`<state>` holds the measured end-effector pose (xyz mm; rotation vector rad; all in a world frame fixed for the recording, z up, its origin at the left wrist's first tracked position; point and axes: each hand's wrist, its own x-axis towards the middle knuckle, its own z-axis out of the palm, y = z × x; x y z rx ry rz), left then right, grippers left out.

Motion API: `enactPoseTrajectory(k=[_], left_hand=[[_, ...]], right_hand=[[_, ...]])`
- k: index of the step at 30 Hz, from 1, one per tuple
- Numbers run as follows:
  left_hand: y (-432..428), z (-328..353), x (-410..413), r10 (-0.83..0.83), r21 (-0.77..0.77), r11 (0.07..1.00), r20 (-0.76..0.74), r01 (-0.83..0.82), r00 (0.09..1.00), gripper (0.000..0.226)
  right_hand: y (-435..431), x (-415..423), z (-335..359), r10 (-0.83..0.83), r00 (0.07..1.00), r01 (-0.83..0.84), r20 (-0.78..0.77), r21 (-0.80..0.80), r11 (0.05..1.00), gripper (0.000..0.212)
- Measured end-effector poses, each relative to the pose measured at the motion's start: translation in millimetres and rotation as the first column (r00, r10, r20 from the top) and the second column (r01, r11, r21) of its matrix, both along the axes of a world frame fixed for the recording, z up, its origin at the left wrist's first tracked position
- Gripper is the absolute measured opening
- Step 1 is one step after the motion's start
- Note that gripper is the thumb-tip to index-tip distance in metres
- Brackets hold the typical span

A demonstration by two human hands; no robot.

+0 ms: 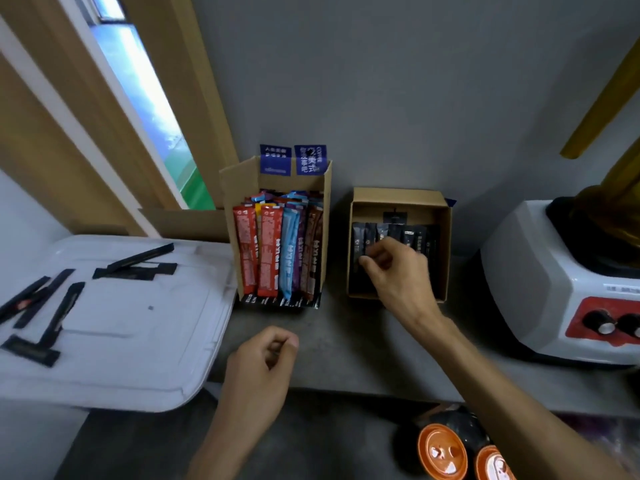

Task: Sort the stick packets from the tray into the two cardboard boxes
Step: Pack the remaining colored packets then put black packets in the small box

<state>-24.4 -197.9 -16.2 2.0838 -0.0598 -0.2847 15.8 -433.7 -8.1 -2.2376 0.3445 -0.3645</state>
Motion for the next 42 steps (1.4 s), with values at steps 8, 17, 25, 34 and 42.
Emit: enactPoseTrajectory(k=[8,17,25,34,42], left_hand=[[81,21,8,0.257,0.205,0.931,0.216,-0.301,0.942,0.012],[266,8,94,0.274,0.618,0.698,0.239,-0.363,0.932,0.028],[352,0,149,-0.252,0.744,0.664,0.126,0.076,0.960,0.022],[350,14,154,-0.086,0.397,0.917,0.089,0.044,0.992,0.012],[288,-16,172,0.123,0.477,0.857,0.180,-0.196,0.976,0.012]], right_hand=[[98,-27,35,0.308,0.925,-0.322,0.223,0.029,0.946,0.001],[276,86,1,0.637,0.769,-0.631,-0.047,-0.207,0.747,0.016],[349,200,-22,0.476,0.795,-0.606,-0.375,-0.496,0.622,0.025],[349,208,-10,0.408,0.758,-0.645,-0.509,-0.487,0.590,0.022],[361,205,7,0.346,0.673,-0.733,-0.654,-0.526,0.431,0.022]])
